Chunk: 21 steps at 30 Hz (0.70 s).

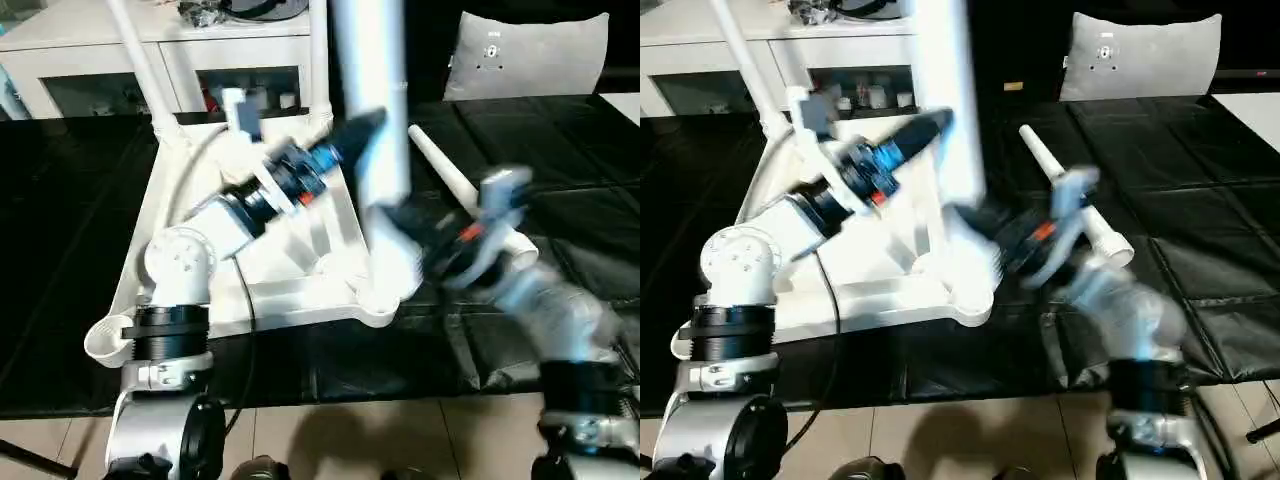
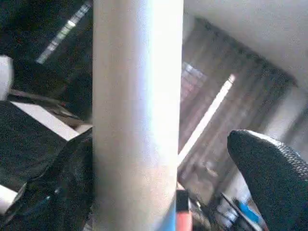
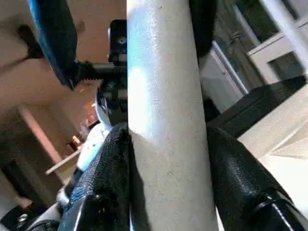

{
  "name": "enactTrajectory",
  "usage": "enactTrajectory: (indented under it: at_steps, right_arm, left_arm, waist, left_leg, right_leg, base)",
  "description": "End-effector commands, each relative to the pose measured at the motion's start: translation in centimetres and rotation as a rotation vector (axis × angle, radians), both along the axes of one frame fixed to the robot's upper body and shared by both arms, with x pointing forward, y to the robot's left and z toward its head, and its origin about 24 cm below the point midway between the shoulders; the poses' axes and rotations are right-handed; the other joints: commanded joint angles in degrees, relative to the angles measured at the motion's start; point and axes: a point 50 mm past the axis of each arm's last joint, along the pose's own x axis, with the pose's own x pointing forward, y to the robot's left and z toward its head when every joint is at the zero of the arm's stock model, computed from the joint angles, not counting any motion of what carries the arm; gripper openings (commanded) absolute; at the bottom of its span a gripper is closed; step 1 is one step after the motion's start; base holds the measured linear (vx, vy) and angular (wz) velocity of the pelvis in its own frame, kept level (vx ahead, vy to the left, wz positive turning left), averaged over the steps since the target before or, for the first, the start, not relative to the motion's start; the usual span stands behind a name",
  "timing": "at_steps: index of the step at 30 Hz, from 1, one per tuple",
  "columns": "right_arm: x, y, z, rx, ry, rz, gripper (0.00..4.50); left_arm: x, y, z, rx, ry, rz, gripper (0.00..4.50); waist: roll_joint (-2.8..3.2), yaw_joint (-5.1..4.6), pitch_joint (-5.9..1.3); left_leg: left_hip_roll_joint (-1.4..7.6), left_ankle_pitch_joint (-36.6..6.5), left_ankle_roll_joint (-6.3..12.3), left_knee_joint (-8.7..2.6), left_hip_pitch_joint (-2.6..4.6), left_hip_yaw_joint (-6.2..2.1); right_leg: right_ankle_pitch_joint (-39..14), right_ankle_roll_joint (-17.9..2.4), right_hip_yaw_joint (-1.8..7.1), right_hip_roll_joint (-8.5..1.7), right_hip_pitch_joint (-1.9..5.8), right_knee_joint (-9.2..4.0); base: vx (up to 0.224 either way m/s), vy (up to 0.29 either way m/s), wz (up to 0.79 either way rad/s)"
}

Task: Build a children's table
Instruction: Pick table leg

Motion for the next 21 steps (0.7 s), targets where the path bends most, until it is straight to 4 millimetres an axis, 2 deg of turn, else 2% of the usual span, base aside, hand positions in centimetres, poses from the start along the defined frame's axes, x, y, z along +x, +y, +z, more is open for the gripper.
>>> enactTrajectory:
  at_steps: [1, 4, 7, 14, 15, 16, 19, 21]
  right_arm:
    - [-0.15, -0.06, 0.23, -0.017, -0.010, -0.008, 1.88]
    - [-0.23, -0.03, -0.16, -0.050, -0.007, -0.014, 1.88]
    - [-0.34, -0.01, -0.38, -0.050, 0.002, -0.012, 1.88]
    - [-0.43, 0.18, -0.47, -0.058, 0.005, -0.006, 1.88]
    - [-0.43, 0.19, -0.47, -0.058, 0.005, -0.006, 1.88]
    - [-0.44, 0.23, -0.52, -0.065, 0.004, -0.003, 1.88]
    - [-0.48, 0.19, -0.59, -0.067, 0.006, -0.002, 1.88]
    - [-0.46, 0.19, -0.62, -0.070, 0.007, -0.003, 1.88]
  left_arm:
    - [-0.71, -0.28, 0.51, -0.003, -0.051, -0.057, 4.50]
    - [-0.55, -0.23, 0.18, 0.026, -0.065, -0.039, 4.50]
    - [-0.43, 0.05, 0.04, 0.014, -0.067, -0.033, 4.15]
    - [-0.55, 0.36, -0.07, -0.010, -0.077, -0.049, 3.59]
    - [-0.53, 0.36, -0.10, -0.009, -0.078, -0.048, 3.59]
    - [-0.51, 0.33, -0.20, -0.002, -0.081, -0.047, 3.35]
    - [-0.53, 0.25, -0.32, 0.001, -0.083, -0.046, 3.21]
    - [-0.53, 0.25, -0.35, 0.002, -0.082, -0.047, 2.94]
  waist:
    - [-0.43, 0.10, -4.42]
    - [-0.37, 0.01, -4.32]
    - [-0.40, -0.05, -4.28]
    - [-0.37, 0.03, -4.61]
    - [-0.38, 0.06, -4.61]
    - [-0.38, 0.13, -4.64]
    - [-0.44, 0.18, -4.70]
    - [-0.43, 0.19, -4.71]
  left_leg:
    - [2.88, -14.72, 0.91, -4.46, 1.71, -1.98]
    - [2.84, -15.79, 0.40, -4.49, 1.90, -1.99]
    - [2.91, -16.23, 0.09, -4.63, 1.91, -2.07]
    - [2.98, -13.99, 0.64, -4.61, 1.78, -1.94]
    - [2.98, -13.72, 0.71, -4.61, 1.74, -1.93]
    - [2.93, -13.10, 0.96, -4.54, 1.69, -1.86]
    - [2.86, -11.98, 1.44, -4.39, 1.59, -1.78]
    - [2.95, -11.82, 1.52, -4.40, 1.59, -1.79]
  right_leg:
    - [-25.60, -6.67, 2.17, -3.91, 2.60, -5.70]
    - [-27.01, -6.12, 2.16, -3.87, 2.47, -5.95]
    - [-27.56, -5.60, 2.17, -3.93, 2.48, -6.04]
    - [-21.92, -7.55, 2.29, -3.92, 2.78, -5.46]
    - [-21.52, -7.74, 2.30, -3.95, 2.81, -5.39]
    - [-20.89, -8.08, 2.32, -3.99, 2.87, -5.35]
    - [-20.07, -8.39, 2.28, -3.95, 3.01, -5.28]
    - [-19.77, -8.65, 2.25, -3.93, 3.03, -5.19]
  base:
    - [0.000, 0.000, 0.00]
    - [0.000, 0.000, 0.00]
    - [0.000, 0.000, 0.00]
    - [0.000, 0.000, 0.00]
    - [0.000, 0.000, 0.00]
    - [0.000, 0.000, 0.00]
    - [0.000, 0.000, 0.00]
    - [0.000, 0.000, 0.00]
